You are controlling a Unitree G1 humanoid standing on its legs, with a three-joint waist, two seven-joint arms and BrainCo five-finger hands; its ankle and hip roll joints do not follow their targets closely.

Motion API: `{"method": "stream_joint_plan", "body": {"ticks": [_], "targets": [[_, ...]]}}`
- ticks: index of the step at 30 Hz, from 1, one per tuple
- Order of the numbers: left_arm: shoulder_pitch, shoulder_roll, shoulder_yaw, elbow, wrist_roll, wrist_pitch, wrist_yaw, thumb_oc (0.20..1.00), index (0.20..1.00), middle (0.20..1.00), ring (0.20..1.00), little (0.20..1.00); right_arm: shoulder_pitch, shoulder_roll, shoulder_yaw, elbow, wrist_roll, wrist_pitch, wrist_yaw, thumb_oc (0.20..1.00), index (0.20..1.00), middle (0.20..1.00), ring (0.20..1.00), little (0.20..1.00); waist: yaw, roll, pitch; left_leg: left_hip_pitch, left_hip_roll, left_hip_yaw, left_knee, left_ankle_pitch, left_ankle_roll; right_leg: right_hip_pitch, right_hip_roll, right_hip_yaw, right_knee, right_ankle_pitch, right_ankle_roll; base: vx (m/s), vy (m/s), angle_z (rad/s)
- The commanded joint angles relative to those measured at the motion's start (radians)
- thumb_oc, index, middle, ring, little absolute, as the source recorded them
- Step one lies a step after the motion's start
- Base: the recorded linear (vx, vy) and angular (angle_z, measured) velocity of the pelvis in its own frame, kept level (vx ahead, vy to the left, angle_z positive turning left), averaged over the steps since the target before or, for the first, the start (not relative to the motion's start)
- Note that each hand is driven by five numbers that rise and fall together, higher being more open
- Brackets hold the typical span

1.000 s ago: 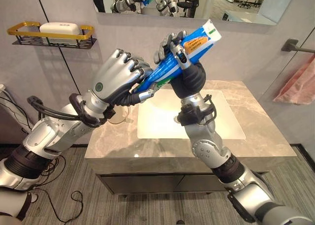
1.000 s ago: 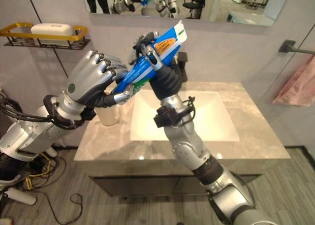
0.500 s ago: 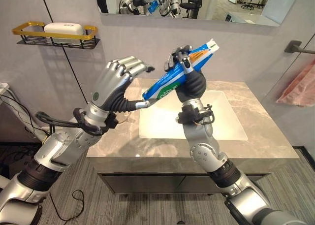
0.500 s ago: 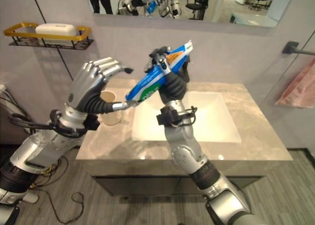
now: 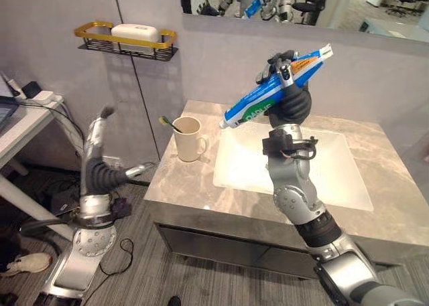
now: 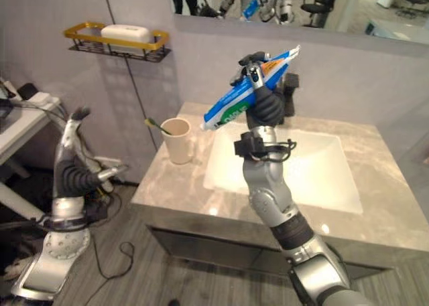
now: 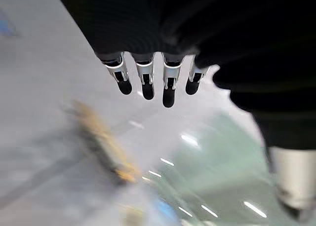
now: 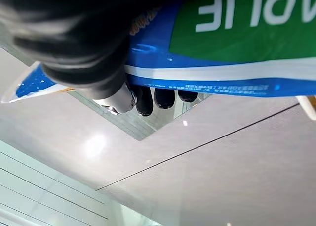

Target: Put brush and paste in cup on sink, flatten towel.

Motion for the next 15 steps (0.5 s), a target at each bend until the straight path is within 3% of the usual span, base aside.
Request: {"method": "stream_joint_plan", "body": {"ticks": [1,8,12,15], "targets": [[-0.032,0.057,0.013,-0.031,-0.104,-0.059,-0.013,1.0,1.0,1.0,1.0,1.0,-0.178,-0.007,-0.052,0.016,-0.066,-0.027,-0.014,0.2,0.2,0.2,0.2,0.2,0.01,-0.074,-0.012,-0.04,-0.003,0.011,0.005,0.008,0.01,0.023,-0.078,0.031,0.004,-0.013,0.032,0.0,0.005,0.21],[0.057,0.079,-0.06,0.041,-0.24,-0.033,-0.174,1.0,1.0,1.0,1.0,1.0,-0.257,-0.105,-0.061,0.102,-0.115,0.012,-0.016,0.2,0.2,0.2,0.2,0.2,0.065,-0.082,0.003,-0.066,-0.028,-0.047,0.005,0.016,0.02,0.043,-0.086,-0.019,0.006,-0.012,0.039,-0.01,0.012,0.2],[0.107,0.161,-0.144,0.102,-0.25,0.001,-0.296,1.0,1.0,1.0,1.0,1.0,-0.307,-0.159,-0.069,0.202,-0.168,0.031,-0.027,0.2,0.2,0.2,0.2,0.2,0.101,-0.082,0.007,-0.09,-0.039,-0.093,0.005,0.025,0.022,0.054,-0.084,-0.067,0.013,-0.017,0.041,-0.01,0.011,0.45],[0.114,0.177,-0.168,0.132,-0.263,0.007,-0.325,1.0,1.0,1.0,1.0,1.0,-0.327,-0.167,-0.069,0.257,-0.171,0.035,-0.034,0.2,0.2,0.2,0.2,0.2,0.111,-0.082,0.014,-0.098,-0.043,-0.112,0.005,0.029,0.023,0.056,-0.082,-0.084,0.019,-0.019,0.042,-0.01,0.007,0.26]]}}
